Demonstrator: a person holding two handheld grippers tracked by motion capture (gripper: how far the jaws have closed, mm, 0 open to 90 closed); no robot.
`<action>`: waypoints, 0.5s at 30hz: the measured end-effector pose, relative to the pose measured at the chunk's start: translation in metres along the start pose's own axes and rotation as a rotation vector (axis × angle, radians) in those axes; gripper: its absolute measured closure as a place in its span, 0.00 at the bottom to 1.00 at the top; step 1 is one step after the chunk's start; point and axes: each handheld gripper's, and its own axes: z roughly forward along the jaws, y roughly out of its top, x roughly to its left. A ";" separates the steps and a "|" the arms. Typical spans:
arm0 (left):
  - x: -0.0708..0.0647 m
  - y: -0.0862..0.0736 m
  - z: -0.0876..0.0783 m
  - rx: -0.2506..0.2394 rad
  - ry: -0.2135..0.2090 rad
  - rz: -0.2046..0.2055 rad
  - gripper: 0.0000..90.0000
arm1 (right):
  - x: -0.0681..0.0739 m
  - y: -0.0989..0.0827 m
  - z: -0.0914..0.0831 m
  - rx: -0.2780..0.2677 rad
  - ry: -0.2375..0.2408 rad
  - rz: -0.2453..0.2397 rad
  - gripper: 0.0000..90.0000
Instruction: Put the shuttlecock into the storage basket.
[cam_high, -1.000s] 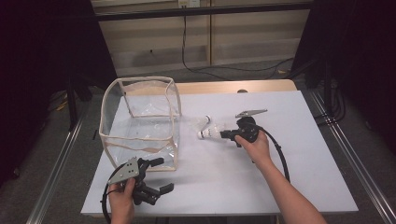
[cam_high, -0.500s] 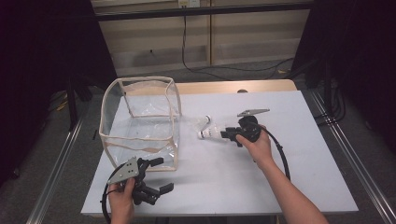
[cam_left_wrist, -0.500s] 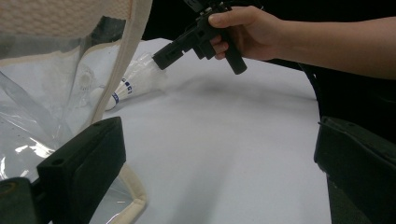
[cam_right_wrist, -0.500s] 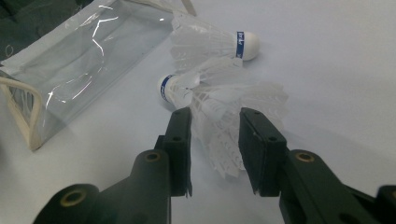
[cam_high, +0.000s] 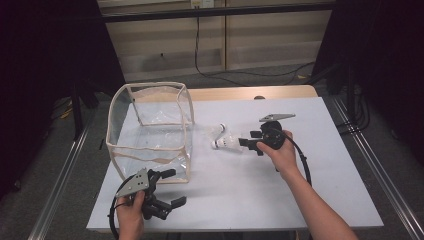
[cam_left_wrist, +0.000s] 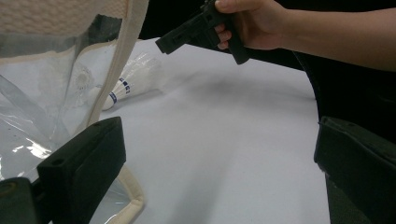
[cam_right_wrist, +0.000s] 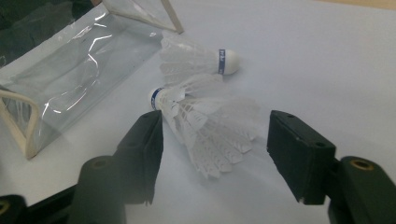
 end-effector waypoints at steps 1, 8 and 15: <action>0.000 0.000 0.000 0.001 0.001 0.000 0.03 | 0.000 0.001 -0.001 0.000 -0.002 0.002 0.35; 0.000 0.000 0.000 -0.003 -0.002 -0.003 0.03 | 0.002 0.009 -0.007 0.001 -0.014 -0.016 0.23; 0.000 0.000 -0.002 -0.007 0.005 -0.003 0.03 | 0.008 0.019 -0.007 -0.006 -0.026 -0.033 0.20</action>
